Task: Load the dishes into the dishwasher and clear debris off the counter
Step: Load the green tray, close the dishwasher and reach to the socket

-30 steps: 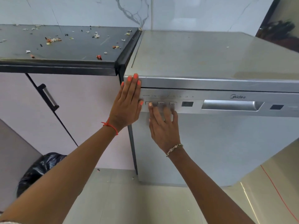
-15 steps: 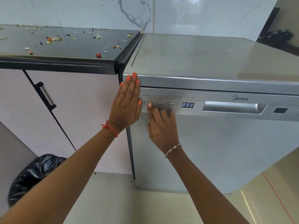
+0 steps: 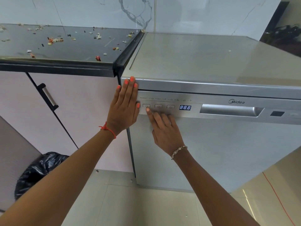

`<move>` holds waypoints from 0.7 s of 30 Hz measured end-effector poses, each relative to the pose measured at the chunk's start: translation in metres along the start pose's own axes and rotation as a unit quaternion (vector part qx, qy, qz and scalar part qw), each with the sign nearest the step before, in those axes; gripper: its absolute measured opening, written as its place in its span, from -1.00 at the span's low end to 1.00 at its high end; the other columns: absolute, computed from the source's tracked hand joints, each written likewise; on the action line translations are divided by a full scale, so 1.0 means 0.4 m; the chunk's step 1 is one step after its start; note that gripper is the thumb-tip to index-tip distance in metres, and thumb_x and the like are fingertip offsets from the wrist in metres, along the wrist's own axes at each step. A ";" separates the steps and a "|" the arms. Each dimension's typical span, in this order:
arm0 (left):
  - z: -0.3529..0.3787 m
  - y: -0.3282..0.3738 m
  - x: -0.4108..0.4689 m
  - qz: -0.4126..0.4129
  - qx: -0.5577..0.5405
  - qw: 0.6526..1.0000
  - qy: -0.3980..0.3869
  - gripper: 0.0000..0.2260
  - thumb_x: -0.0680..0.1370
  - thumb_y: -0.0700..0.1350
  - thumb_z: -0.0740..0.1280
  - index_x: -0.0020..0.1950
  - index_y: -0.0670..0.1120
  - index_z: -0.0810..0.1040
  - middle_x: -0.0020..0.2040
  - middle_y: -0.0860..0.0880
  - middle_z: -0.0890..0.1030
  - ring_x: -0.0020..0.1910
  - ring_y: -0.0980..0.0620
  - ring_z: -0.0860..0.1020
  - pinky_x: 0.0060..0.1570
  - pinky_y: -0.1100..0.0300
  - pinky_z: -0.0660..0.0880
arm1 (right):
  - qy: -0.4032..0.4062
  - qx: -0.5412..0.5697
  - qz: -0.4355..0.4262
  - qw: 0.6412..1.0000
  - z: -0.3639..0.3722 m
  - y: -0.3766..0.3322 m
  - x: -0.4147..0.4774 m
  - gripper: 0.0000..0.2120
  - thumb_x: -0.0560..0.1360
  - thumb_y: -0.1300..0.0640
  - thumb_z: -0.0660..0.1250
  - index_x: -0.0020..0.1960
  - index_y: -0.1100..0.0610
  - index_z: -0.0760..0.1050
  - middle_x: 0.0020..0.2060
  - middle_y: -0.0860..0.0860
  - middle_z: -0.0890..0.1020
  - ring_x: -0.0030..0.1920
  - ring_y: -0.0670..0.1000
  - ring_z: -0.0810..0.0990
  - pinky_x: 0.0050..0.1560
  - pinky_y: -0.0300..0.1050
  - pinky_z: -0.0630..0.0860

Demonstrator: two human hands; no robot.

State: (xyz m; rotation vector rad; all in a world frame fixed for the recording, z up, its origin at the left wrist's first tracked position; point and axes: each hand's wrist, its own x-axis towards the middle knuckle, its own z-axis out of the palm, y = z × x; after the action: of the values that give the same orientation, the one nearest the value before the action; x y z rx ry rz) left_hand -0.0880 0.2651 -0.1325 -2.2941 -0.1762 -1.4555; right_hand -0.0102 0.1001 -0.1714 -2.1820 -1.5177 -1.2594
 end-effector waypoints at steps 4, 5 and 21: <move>0.004 -0.001 -0.004 -0.001 0.005 1.000 0.002 -0.46 0.65 -0.03 -0.04 0.52 -0.16 -0.22 0.41 -0.25 0.15 0.52 -0.02 -0.20 0.50 0.08 -0.17 | -0.001 -0.007 -0.007 1.000 0.004 0.007 0.001 -0.35 0.38 0.13 0.27 0.43 0.18 0.16 0.04 0.04 0.57 0.02 0.05 0.37 0.09 -0.04 0.39; 0.004 -0.001 -0.005 0.000 0.005 1.000 0.001 -0.46 0.65 -0.04 -0.03 0.52 -0.17 -0.22 0.41 -0.25 0.15 0.52 -0.02 -0.20 0.50 0.08 -0.16 | -0.001 -0.010 -0.009 1.000 0.004 0.009 0.001 -0.34 0.38 0.13 0.27 0.43 0.18 0.15 0.04 0.04 0.57 0.02 0.05 0.37 0.10 -0.04 0.36; -0.001 -0.006 0.000 0.009 -0.004 1.000 -0.012 -0.48 0.66 -0.02 -0.08 0.52 -0.15 -0.25 0.41 -0.26 0.11 0.51 0.00 -0.23 0.49 0.11 -0.17 | -0.010 -0.040 -0.032 0.999 0.006 0.016 0.002 -0.36 0.38 0.14 0.24 0.42 0.23 0.17 0.01 0.05 0.58 0.02 0.06 0.36 0.06 -0.03 0.29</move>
State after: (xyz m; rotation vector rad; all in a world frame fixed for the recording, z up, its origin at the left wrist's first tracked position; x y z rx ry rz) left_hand -0.0891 0.2674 -0.1317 -2.3137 -0.1573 -1.4224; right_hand -0.0034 0.0989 -0.1704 -2.2179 -1.5832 -1.3440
